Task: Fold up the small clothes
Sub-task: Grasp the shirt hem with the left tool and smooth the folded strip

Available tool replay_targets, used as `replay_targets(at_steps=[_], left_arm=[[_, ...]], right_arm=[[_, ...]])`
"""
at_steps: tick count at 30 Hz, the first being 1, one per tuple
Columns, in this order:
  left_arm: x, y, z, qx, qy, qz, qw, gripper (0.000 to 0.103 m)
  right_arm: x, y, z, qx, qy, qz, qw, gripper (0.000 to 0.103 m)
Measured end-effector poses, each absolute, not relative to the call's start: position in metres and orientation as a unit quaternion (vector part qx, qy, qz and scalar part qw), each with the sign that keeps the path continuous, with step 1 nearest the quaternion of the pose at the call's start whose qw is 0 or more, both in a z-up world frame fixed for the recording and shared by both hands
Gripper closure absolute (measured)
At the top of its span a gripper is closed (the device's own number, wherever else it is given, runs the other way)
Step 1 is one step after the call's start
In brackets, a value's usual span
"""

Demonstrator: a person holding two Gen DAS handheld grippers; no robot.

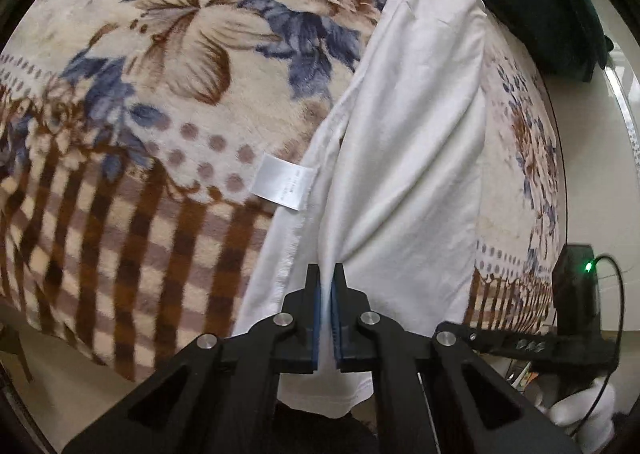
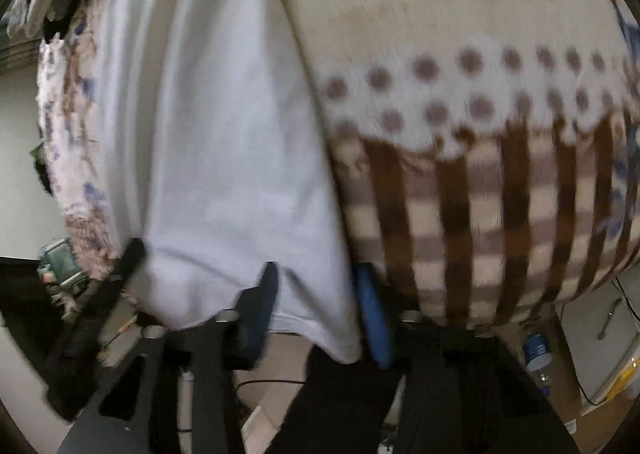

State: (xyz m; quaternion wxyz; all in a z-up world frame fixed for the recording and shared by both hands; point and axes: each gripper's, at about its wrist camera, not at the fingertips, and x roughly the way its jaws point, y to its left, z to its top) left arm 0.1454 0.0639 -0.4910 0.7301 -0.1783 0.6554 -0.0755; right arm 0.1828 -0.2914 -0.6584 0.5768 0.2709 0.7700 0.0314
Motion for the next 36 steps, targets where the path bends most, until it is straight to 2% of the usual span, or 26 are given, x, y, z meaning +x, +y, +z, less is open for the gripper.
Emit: replay_targets(at_steps=[1,4,6,12,17,18,19,21,22,24,25,30,36], left_arm=[[0.146,0.066,-0.491,-0.173,0.656,-0.074,0.731,0.1],[0.149,0.062,-0.499,-0.159,0.662,-0.075,0.728,0.1],[0.145,0.069,-0.511,-0.17,0.673,-0.071,0.716,0.096],[0.137,0.077,-0.523,-0.164,0.684,-0.071,0.708,0.095],[0.14,0.083,-0.499,-0.148,0.688,-0.073,0.706,0.095],[0.142,0.084,-0.488,-0.142,0.685,-0.07,0.711,0.092],[0.146,0.086,-0.477,-0.14,0.679,-0.069,0.717,0.088],[0.161,0.09,-0.454,-0.151,0.66,-0.073,0.732,0.071],[0.173,0.091,-0.442,-0.158,0.65,-0.074,0.74,0.067],[0.202,0.089,-0.425,-0.178,0.626,-0.092,0.753,0.049],[0.22,0.086,-0.418,-0.181,0.615,-0.1,0.761,0.046],[0.336,0.049,-0.399,-0.164,0.562,-0.142,0.798,0.045],[0.47,0.01,-0.423,-0.159,0.57,-0.15,0.792,0.045]], right_arm=[[0.176,-0.291,-0.66,0.266,0.77,0.024,0.579,0.089],[0.163,-0.286,-0.66,0.255,0.767,0.019,0.589,0.093],[0.155,-0.282,-0.659,0.24,0.767,0.014,0.595,0.093],[0.128,-0.266,-0.666,0.252,0.769,0.011,0.588,0.093],[0.124,-0.261,-0.662,0.264,0.777,0.01,0.571,0.091],[0.125,-0.262,-0.655,0.264,0.777,0.009,0.572,0.082],[0.127,-0.265,-0.646,0.265,0.774,0.008,0.575,0.068],[0.135,-0.269,-0.625,0.274,0.76,0.01,0.589,0.052],[0.143,-0.274,-0.61,0.279,0.75,0.011,0.599,0.048],[0.16,-0.28,-0.587,0.287,0.732,0.008,0.618,0.048],[0.17,-0.284,-0.575,0.294,0.719,0.006,0.63,0.047],[0.249,-0.307,-0.531,0.313,0.656,-0.005,0.687,0.047],[0.359,-0.344,-0.523,0.306,0.623,-0.022,0.72,0.047]])
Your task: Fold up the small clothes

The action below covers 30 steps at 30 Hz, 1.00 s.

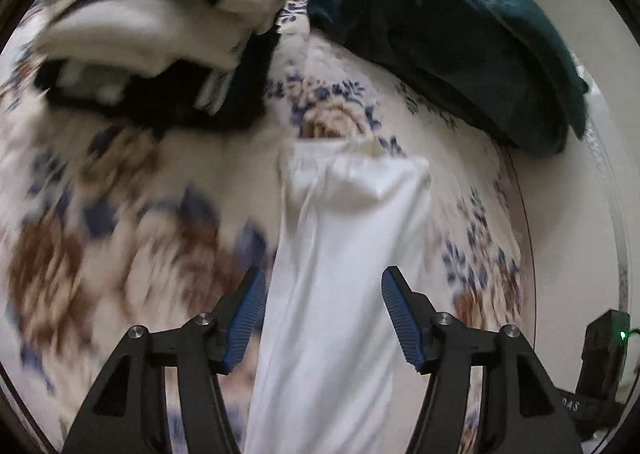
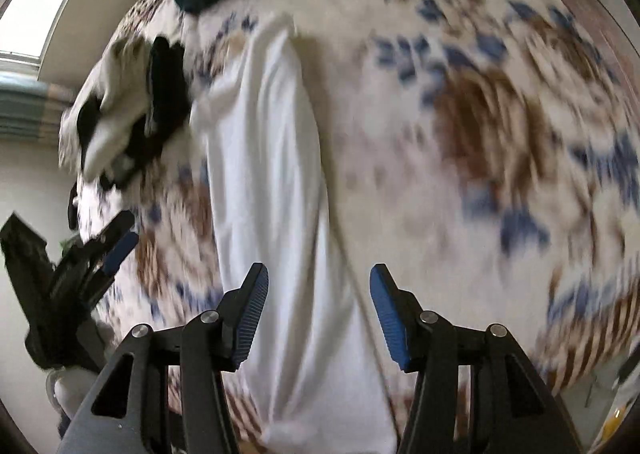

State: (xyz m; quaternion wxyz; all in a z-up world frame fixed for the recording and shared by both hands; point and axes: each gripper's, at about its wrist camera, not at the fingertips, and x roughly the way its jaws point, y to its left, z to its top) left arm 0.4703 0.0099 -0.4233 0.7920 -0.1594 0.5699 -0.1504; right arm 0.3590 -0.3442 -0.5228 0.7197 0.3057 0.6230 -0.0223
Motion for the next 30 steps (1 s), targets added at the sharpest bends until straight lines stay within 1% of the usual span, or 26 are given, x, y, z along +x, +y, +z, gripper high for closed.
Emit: replay_targets(at_steps=[2,7,8,9,10,11,12,14,16,23,24,25,26,28,30], left_arm=[[0.506,-0.002,-0.442,-0.153,0.582,-0.142,0.786,0.045],[0.557,-0.024,-0.494,-0.125,0.608,-0.13,0.773,0.046],[0.565,-0.027,-0.499,-0.118,0.607,-0.132,0.775,0.05],[0.57,-0.029,-0.504,-0.109,0.602,-0.136,0.779,0.074],[0.573,-0.032,-0.508,-0.092,0.601,-0.135,0.783,0.087],[0.575,-0.033,-0.51,-0.082,0.599,-0.14,0.785,0.094],[0.575,-0.033,-0.509,-0.075,0.588,-0.143,0.793,0.096],[0.573,-0.028,-0.504,-0.067,0.562,-0.139,0.812,0.096],[0.574,-0.018,-0.499,-0.08,0.547,-0.131,0.823,0.097],[0.59,-0.003,-0.519,-0.106,0.557,-0.109,0.816,0.097],[0.592,-0.003,-0.521,-0.104,0.558,-0.104,0.817,0.097],[0.593,-0.004,-0.525,-0.1,0.559,-0.096,0.817,0.097],[0.594,-0.001,-0.529,-0.099,0.561,-0.088,0.817,0.097],[0.596,0.004,-0.539,-0.106,0.572,-0.078,0.81,0.096],[0.595,0.006,-0.541,-0.106,0.576,-0.076,0.807,0.096]], right_arm=[[0.395,-0.359,-0.53,0.301,0.623,-0.022,0.722,0.047],[0.479,-0.383,-0.559,0.305,0.63,-0.019,0.714,0.047],[0.492,-0.387,-0.565,0.311,0.63,-0.014,0.712,0.047],[0.501,-0.39,-0.571,0.313,0.63,-0.01,0.71,0.047],[0.513,-0.393,-0.578,0.316,0.631,-0.005,0.709,0.047],[0.522,-0.394,-0.582,0.317,0.631,-0.002,0.708,0.047],[0.531,-0.395,-0.586,0.318,0.631,0.003,0.708,0.047],[0.549,-0.396,-0.596,0.316,0.633,0.011,0.707,0.047],[0.565,-0.395,-0.601,0.314,0.633,0.018,0.707,0.047],[0.605,-0.38,-0.617,0.323,0.627,0.063,0.706,0.048],[0.61,-0.375,-0.618,0.312,0.626,0.067,0.712,0.061],[0.615,-0.37,-0.618,0.287,0.628,0.06,0.721,0.083],[0.619,-0.367,-0.619,0.263,0.628,0.051,0.73,0.086],[0.626,-0.367,-0.623,0.237,0.637,0.033,0.733,0.086],[0.63,-0.369,-0.629,0.245,0.653,0.043,0.716,0.086]])
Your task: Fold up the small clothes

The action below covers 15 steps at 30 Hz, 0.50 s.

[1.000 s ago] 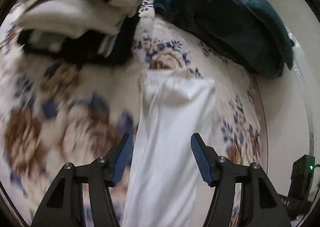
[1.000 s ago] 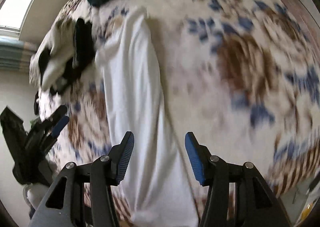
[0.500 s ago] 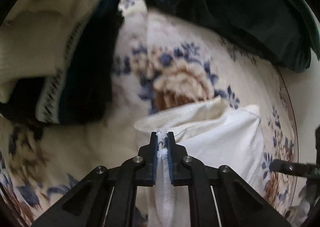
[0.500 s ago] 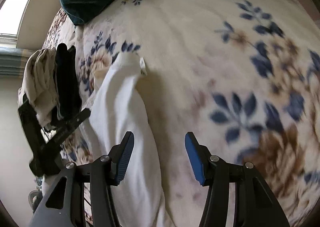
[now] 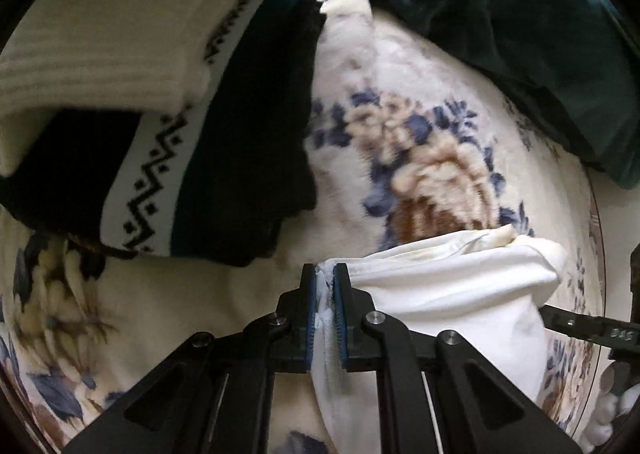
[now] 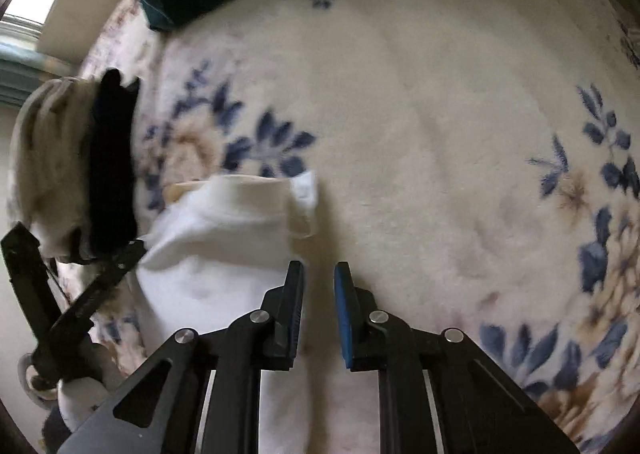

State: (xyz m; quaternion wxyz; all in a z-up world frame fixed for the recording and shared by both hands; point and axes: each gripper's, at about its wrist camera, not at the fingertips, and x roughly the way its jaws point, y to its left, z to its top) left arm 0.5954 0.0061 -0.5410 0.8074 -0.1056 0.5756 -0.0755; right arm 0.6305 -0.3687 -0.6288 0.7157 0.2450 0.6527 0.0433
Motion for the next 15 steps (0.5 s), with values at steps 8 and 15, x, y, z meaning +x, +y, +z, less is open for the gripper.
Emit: replay_targets(at_steps=[8,15], left_arm=[[0.595,0.003,-0.533,-0.082,0.574,-0.076,0.811,0.096],[0.599,-0.001,-0.538,-0.074,0.576,-0.072,0.811,0.096]], right_arm=[[0.546,-0.368,-0.63,0.277,0.701,0.1,0.65,0.07],[0.469,-0.328,-0.672,0.303,0.739,0.132,0.587,0.095]])
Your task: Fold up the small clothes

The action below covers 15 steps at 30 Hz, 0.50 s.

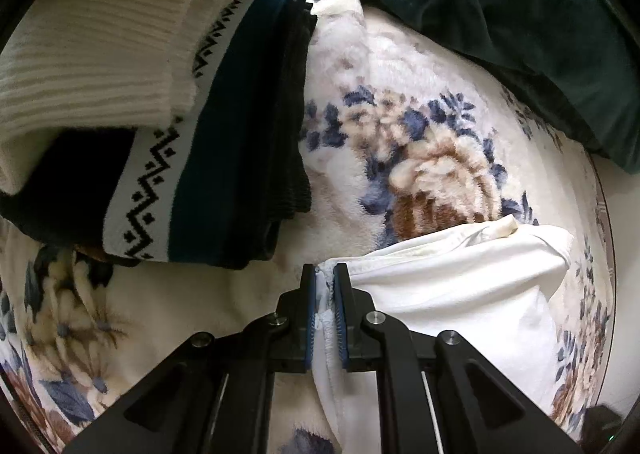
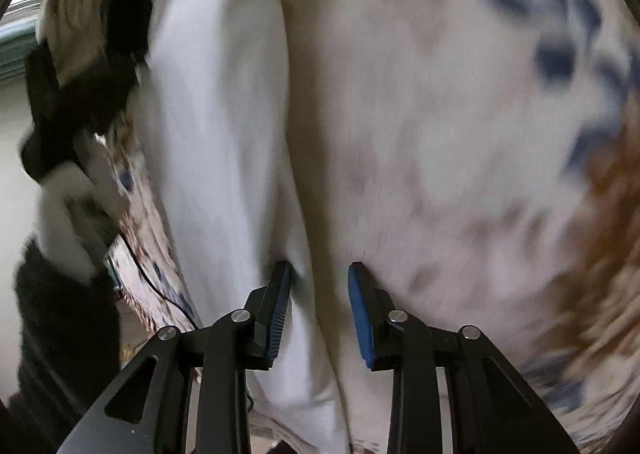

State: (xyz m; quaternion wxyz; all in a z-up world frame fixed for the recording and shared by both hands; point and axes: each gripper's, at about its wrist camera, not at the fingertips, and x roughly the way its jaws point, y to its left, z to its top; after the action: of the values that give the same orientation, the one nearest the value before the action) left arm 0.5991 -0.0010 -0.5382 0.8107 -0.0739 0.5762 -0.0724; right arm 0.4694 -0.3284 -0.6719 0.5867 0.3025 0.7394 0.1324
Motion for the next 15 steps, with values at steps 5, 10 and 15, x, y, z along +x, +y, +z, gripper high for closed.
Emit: replay_targets(at_steps=[5,10,15], left_arm=[[0.599,-0.003,-0.541,-0.068,0.578,-0.07,0.81,0.096],[0.599,0.004,-0.537,-0.092,0.583,-0.067,0.804,0.092],[0.583,0.01,-0.506,-0.118,0.564,-0.062,0.815,0.058]], right_arm=[[0.448,-0.349,-0.664,0.346,0.71,0.079,0.609,0.101],[0.438,-0.368,-0.658,0.35,0.707,0.055,0.612,0.102],[0.469,-0.379,-0.641,0.343,0.686,0.063,0.639,0.068]])
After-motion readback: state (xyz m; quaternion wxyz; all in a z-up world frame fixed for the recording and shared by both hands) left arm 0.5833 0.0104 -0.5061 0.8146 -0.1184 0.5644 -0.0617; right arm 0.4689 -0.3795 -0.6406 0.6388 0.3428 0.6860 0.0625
